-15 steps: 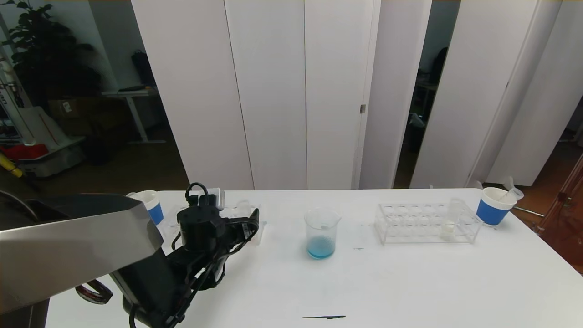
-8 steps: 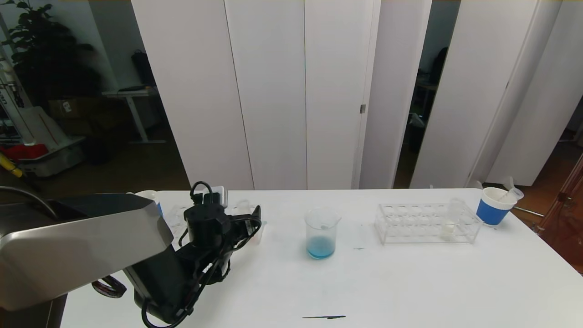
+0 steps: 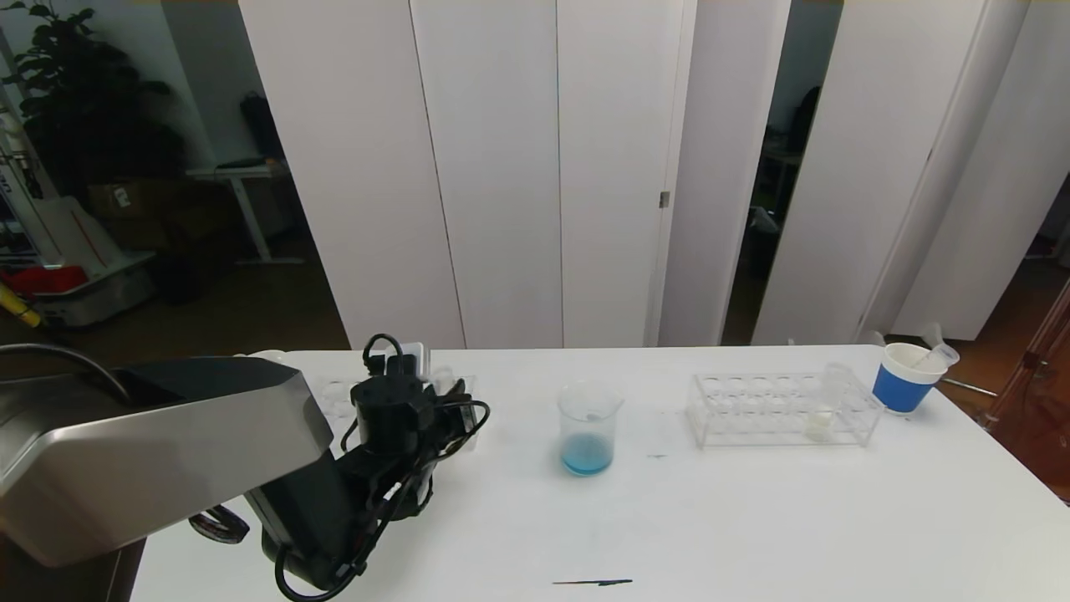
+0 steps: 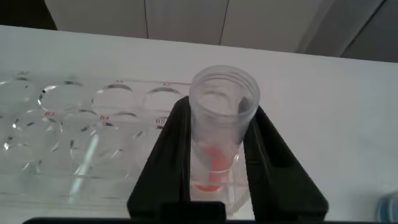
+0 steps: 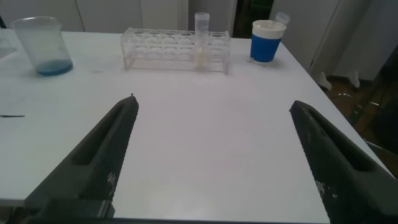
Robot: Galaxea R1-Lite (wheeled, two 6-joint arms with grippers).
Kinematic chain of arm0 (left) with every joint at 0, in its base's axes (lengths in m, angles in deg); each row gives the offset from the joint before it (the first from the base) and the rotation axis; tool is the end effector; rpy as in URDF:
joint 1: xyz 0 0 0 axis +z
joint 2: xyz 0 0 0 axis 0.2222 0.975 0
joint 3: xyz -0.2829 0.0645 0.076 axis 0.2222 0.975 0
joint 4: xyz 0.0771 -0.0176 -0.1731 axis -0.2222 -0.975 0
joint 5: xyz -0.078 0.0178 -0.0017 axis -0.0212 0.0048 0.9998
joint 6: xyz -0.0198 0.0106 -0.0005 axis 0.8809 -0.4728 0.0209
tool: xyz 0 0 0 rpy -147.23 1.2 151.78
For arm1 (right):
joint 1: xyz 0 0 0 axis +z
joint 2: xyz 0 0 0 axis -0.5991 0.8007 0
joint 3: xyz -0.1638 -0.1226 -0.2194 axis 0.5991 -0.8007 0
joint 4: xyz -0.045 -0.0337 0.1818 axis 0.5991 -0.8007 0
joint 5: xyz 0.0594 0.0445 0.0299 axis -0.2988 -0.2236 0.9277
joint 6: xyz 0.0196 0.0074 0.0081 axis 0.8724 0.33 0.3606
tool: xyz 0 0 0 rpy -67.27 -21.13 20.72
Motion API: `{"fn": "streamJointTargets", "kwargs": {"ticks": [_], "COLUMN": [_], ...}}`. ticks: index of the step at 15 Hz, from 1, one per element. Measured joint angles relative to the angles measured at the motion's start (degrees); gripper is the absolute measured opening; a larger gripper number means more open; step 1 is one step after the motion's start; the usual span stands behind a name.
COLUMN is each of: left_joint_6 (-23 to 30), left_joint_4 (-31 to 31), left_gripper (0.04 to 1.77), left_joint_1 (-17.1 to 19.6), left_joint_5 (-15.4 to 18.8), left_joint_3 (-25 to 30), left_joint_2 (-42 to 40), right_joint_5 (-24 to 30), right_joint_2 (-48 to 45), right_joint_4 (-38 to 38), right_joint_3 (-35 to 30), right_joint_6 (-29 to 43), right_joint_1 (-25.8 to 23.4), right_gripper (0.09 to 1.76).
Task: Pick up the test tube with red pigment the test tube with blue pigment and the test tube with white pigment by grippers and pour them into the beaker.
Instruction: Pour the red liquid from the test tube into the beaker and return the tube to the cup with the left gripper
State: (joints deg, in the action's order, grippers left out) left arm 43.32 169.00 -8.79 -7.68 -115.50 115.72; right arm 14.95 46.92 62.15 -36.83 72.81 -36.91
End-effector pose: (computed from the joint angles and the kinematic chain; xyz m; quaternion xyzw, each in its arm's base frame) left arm 0.3490 -0.1289 0.0376 -0.0558 0.0790 0.0196 0.9951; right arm -0.0229 0.0000 0.0759 -0.0034 -0.0027 -0.0011 1.0000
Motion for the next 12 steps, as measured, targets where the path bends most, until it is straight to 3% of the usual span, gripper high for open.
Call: {"fn": "streamJointTargets", "kwargs": {"ticks": [1, 2, 3, 5, 12], "left_joint_6": [0.0, 0.0, 0.0, 0.0, -0.02], "left_joint_4": [0.11, 0.18, 0.18, 0.21, 0.05], "left_gripper": [0.41, 0.63, 0.7, 0.58, 0.58], "left_joint_1": [-0.01, -0.17, -0.2, -0.34, -0.5], "left_joint_5": [0.0, -0.09, -0.26, -0.33, -0.5], "left_joint_3": [0.11, 0.23, 0.39, 0.43, 0.43], "left_joint_2": [0.06, 0.13, 0.13, 0.11, -0.13], "right_joint_5": [0.02, 0.02, 0.02, 0.02, 0.02], "right_joint_2": [0.0, 0.0, 0.0, 0.0, 0.0], "right_joint_4": [-0.04, -0.02, -0.02, -0.02, -0.02], "right_joint_3": [0.0, 0.0, 0.0, 0.0, 0.0], "right_joint_6": [-0.01, -0.01, 0.0, -0.01, -0.01], "right_joint_1": [0.11, -0.02, 0.01, 0.04, 0.04], "right_gripper": [1.75, 1.75, 1.75, 1.75, 1.75]}}
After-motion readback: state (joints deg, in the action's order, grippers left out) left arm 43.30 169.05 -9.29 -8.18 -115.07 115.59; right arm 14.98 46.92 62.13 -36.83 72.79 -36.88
